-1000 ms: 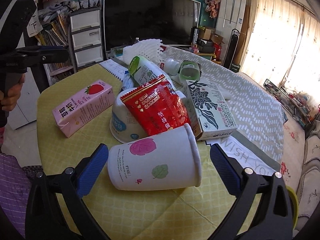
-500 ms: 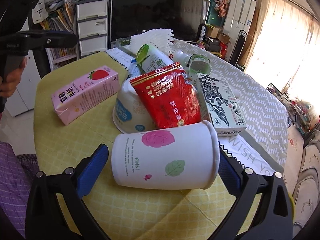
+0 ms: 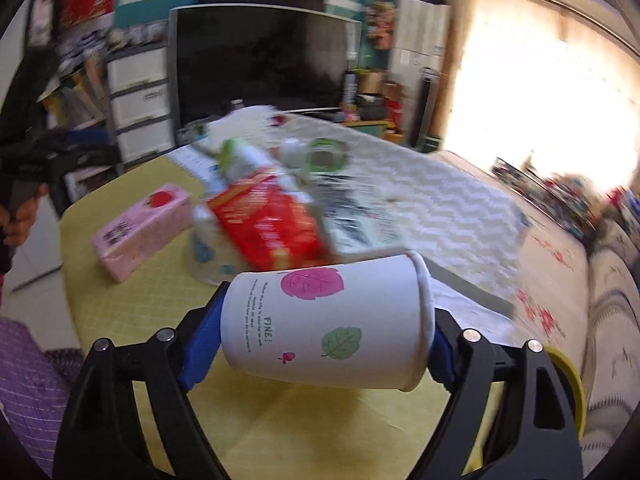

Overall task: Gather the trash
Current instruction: 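Grasp the white paper cup with the right tool, then carry the cup to the yellow-rimmed bin and open the right tool, then grasp the pink strawberry milk carton with the left tool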

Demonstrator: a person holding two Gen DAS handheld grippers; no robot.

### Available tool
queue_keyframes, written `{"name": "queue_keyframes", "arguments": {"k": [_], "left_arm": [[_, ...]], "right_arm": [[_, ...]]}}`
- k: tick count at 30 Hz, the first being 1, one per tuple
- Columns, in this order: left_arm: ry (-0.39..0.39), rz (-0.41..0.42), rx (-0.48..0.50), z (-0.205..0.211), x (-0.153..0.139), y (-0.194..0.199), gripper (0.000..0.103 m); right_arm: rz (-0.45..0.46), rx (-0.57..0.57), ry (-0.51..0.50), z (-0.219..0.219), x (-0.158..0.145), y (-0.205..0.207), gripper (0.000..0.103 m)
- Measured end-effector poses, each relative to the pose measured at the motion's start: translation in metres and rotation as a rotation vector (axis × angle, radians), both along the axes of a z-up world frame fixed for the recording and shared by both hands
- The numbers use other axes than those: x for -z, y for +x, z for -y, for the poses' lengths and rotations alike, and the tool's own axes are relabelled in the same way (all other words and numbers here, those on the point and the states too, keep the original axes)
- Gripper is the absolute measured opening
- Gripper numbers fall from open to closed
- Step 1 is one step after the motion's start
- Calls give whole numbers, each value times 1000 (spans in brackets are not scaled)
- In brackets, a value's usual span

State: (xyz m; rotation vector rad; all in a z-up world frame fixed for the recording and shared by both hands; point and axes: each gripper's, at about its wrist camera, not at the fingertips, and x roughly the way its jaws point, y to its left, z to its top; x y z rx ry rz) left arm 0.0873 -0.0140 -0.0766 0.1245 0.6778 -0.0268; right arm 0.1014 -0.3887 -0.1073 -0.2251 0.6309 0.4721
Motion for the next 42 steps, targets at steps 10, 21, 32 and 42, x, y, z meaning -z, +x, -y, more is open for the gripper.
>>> {"name": "queue_keyframes", "arguments": {"k": [10, 21, 32, 42], "left_arm": [[-8, -12, 12, 7, 2, 4, 99], [-4, -54, 44, 26, 13, 14, 99], [-7, -160, 37, 34, 47, 28, 98], [-3, -252, 0, 32, 73, 34, 82]], "right_arm": [[-131, 594, 101, 169, 31, 40, 80], [-190, 797, 82, 219, 70, 52, 97], [-90, 746, 135, 178, 39, 8, 97], [-77, 714, 178, 160, 25, -3, 97]]}}
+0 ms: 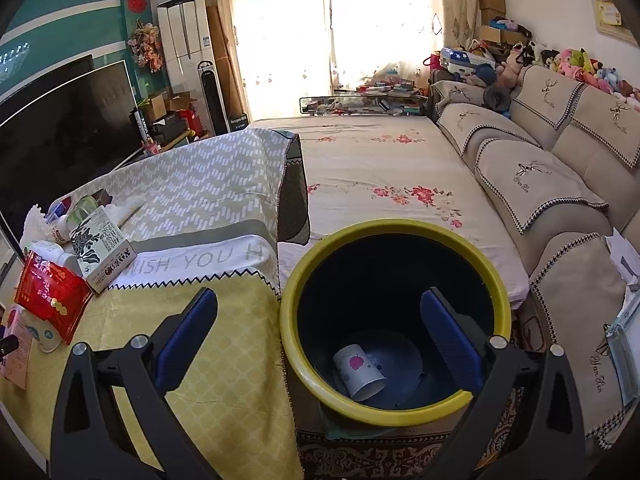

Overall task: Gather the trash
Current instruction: 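Grasp the pink strawberry milk carton with the left tool, then carry the carton over the bin and open the left tool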

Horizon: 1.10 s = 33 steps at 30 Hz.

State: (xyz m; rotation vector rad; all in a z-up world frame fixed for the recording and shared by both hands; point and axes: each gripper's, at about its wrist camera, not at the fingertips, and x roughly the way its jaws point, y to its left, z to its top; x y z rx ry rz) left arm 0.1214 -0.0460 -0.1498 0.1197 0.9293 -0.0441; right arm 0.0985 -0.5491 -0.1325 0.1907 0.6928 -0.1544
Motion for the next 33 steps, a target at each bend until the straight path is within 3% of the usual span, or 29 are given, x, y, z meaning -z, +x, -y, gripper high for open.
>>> {"name": "queue_keyframes", "arguments": {"k": [5, 9, 16, 24, 29, 33], "left_arm": [[18, -17, -7, 3, 8, 4, 75], [-2, -45, -9, -1, 17, 8, 55], [-11, -38, 13, -3, 15, 3, 50], [-57, 39, 73, -5, -30, -27, 50], [-84, 127, 190, 24, -69, -42, 51], [-125, 131, 328, 70, -82, -29, 51]], "right_arm": [[1, -10, 6, -4, 0, -1, 97], [-2, -4, 14, 0, 0, -3, 97], [6, 2, 21, 1, -1, -6, 97], [21, 5, 24, 2, -5, -10, 97], [42, 16, 25, 4, -11, -16, 97], [53, 44, 12, 12, -16, -24, 97]]}}
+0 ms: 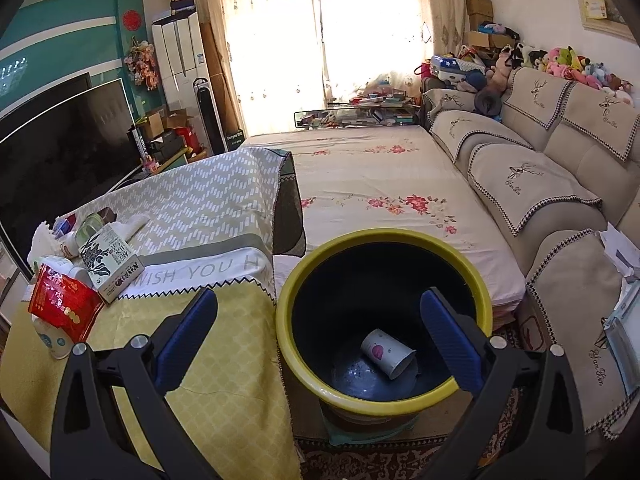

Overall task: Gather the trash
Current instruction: 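Carry the carton over the bin and open the left tool, then grasp the red snack bag with the right tool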

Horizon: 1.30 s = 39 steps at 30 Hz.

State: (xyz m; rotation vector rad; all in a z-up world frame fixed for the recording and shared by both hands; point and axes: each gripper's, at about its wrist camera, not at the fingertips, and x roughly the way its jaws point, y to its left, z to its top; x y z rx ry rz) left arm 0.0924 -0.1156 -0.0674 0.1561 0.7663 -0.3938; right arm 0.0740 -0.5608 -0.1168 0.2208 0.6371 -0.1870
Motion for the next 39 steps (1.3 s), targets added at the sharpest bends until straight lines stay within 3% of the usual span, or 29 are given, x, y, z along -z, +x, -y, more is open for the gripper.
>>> {"name": "queue_keyframes", "arguments": {"k": [8, 14, 19, 23, 28, 30, 31, 35, 39], "left_arm": [[-5, -33, 329, 153, 3, 42, 51], [14, -77, 501, 281, 12, 66, 51], [42, -116, 556, 374, 30, 89, 51], [55, -130, 545, 415, 54, 104, 51], [70, -156, 530, 432, 75, 114, 52], [83, -153, 511, 437, 80, 118, 76], [76, -147, 505, 431, 80, 116, 78], [28, -106, 496, 405, 58, 107, 78], [-73, -24, 475, 331, 14, 90, 84]], "right_arm": [[42, 128, -29, 34, -15, -30, 97], [67, 203, -8, 62, -15, -49, 97], [82, 264, 5, 83, -14, -63, 97], [89, 309, 7, 99, -15, -73, 97], [89, 347, 24, 112, -12, -80, 97], [89, 350, 26, 112, -11, -80, 97], [90, 348, 27, 112, -12, -80, 97], [91, 334, 20, 108, -13, -77, 97], [81, 300, 12, 94, -13, -67, 97]]}}
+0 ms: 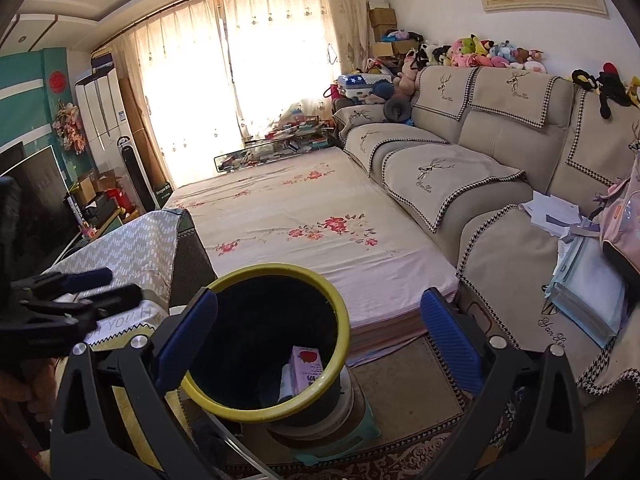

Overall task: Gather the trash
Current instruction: 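Grasp the red snack bag with the right tool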

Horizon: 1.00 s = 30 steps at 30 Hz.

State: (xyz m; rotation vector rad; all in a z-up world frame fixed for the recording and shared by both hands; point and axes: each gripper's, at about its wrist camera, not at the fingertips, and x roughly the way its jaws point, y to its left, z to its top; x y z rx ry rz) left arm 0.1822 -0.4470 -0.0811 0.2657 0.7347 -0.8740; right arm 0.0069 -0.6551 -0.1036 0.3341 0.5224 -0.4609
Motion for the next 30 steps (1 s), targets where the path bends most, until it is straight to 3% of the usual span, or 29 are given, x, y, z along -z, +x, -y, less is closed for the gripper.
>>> {"name": "queue_keyframes", "arguments": {"k": [7, 17, 23, 30], "left_arm": [[-166, 106, -163, -146, -65, -3, 87], [-221, 277, -473, -348, -106, 5, 91], [-224, 319, -581, -420, -89, 29, 91], [-182, 316, -658, -436, -45, 59, 91]], "right_arm": [[-36, -175, -4, -56, 2, 42, 97], [-54, -529, 2, -197, 4, 97, 97], [-4, -735, -18, -285, -5, 101, 96], [-69, -860, -75, -352, 0, 110, 83]]}}
